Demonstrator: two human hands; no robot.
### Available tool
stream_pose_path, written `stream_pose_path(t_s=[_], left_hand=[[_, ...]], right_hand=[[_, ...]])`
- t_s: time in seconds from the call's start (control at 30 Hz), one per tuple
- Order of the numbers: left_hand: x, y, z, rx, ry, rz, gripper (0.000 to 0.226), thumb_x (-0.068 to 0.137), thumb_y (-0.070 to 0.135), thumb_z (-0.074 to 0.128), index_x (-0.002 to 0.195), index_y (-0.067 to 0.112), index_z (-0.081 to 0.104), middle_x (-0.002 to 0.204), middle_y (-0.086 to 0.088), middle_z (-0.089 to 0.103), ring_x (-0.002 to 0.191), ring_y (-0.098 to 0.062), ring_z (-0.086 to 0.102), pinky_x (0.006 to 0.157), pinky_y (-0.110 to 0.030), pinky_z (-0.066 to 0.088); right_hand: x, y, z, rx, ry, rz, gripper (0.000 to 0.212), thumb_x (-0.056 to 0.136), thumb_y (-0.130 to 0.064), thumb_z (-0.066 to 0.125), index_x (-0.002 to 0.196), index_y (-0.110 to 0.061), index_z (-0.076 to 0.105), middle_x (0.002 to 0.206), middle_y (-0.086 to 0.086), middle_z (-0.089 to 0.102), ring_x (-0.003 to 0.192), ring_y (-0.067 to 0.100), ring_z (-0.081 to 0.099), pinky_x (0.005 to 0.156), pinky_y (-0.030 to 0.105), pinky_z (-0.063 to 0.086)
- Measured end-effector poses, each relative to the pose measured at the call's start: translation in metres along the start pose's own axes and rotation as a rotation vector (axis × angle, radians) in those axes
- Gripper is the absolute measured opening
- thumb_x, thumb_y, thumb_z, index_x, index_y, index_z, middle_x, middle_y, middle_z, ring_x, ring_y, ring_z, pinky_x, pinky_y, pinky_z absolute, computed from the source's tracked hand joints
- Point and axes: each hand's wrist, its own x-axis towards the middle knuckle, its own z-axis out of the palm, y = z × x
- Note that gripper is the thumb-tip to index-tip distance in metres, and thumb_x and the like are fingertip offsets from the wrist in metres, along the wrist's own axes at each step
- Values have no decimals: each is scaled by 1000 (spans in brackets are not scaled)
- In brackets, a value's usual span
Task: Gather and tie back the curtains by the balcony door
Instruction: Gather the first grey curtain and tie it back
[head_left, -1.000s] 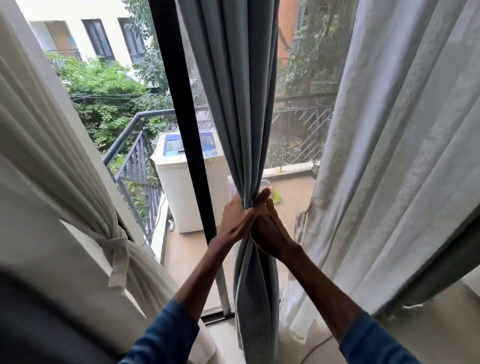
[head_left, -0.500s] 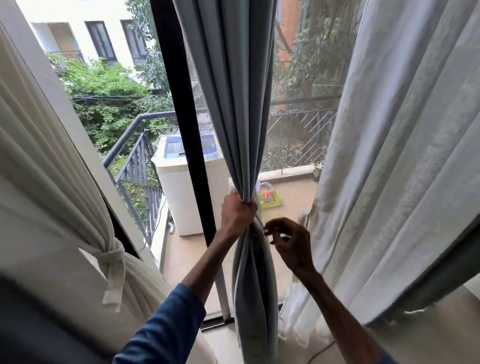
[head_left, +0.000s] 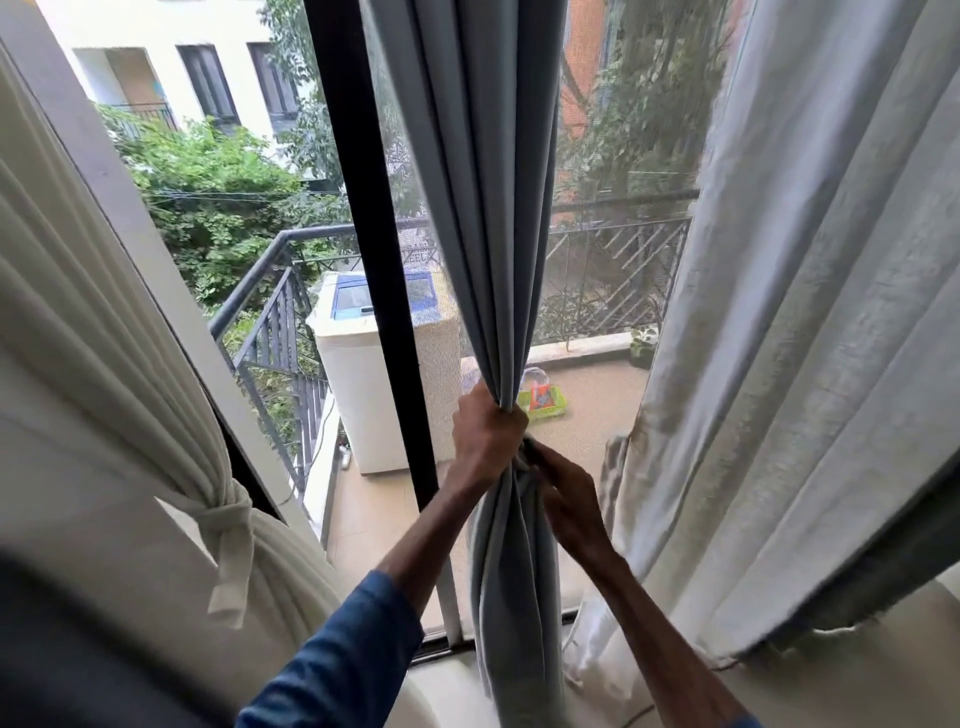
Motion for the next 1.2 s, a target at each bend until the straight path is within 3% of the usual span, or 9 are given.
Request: stream_pose_path(t_s=[0.1,0.2,0.37,0.5,0.63,0.83,1.0,1.13,1.2], left_hand=[[3,-5,-3,11,-1,4,15,80,13,52,89,9,63,74,-7,60,70,-33,61,56,-31,43],[3,-7,-6,-11,-11,6,8,79,12,52,81,15,58,66,0,56,67,-30,61,49,-25,35],[2,-3,-3,2,25,25,20,80,13,52,97,11,63,76,-5,59,68,-28,54,60,-32,41],[1,0,-4,10,36,37,21,82,12,53,100,10,63,74,-4,56,70,-33,57,60,-33,43],[-1,-4,-5,0,38,14,18,81,12,51,96,13,61,70,1,55,72,-32,61,59,-30,41],[-4,-3,-16,39,2,-1,9,82,10,50,86,17,51,65,6,48,62,-24,52,57,-29,40],[-11,-2,-15,26,-31,13,5,79,10,51,81,15,54,63,6,51,61,-23,54,48,-24,37],[-19,-5,-13,13,-53,48,8,77,12,50,79,15,57,63,2,56,57,-20,58,44,-24,39],[-15,-6,-19,18,-51,40,7,80,10,50,79,14,55,61,5,52,53,-16,53,42,-22,34]], right_hand=[[12,9,-11,149,-137,120,31,96,-26,57,123,-38,69,118,-8,74,105,9,69,93,39,56],[16,10,-14,102,-155,97,32,91,-23,74,123,-22,72,110,-4,77,96,13,74,83,35,59],[6,1,6,-49,120,-4,21,77,-8,83,94,-18,76,82,-8,76,73,6,72,62,22,55],[3,5,14,-107,145,-88,26,84,-16,75,107,-28,75,93,-11,75,81,9,70,69,37,57],[5,-2,15,-199,118,-196,41,88,-16,71,128,-26,69,99,-3,68,92,14,63,75,26,50],[22,-6,-1,-243,-73,-164,43,78,-18,83,119,-30,74,86,-6,61,80,6,57,70,13,41],[21,7,1,-558,-304,-87,32,81,-43,76,97,-16,72,88,10,59,80,26,59,71,38,49],[6,21,8,-335,-281,10,49,67,-57,73,88,-13,75,84,9,62,77,22,60,72,37,48],[9,22,3,-215,-247,66,39,68,-49,80,86,-15,77,83,7,67,78,15,64,76,39,51]])
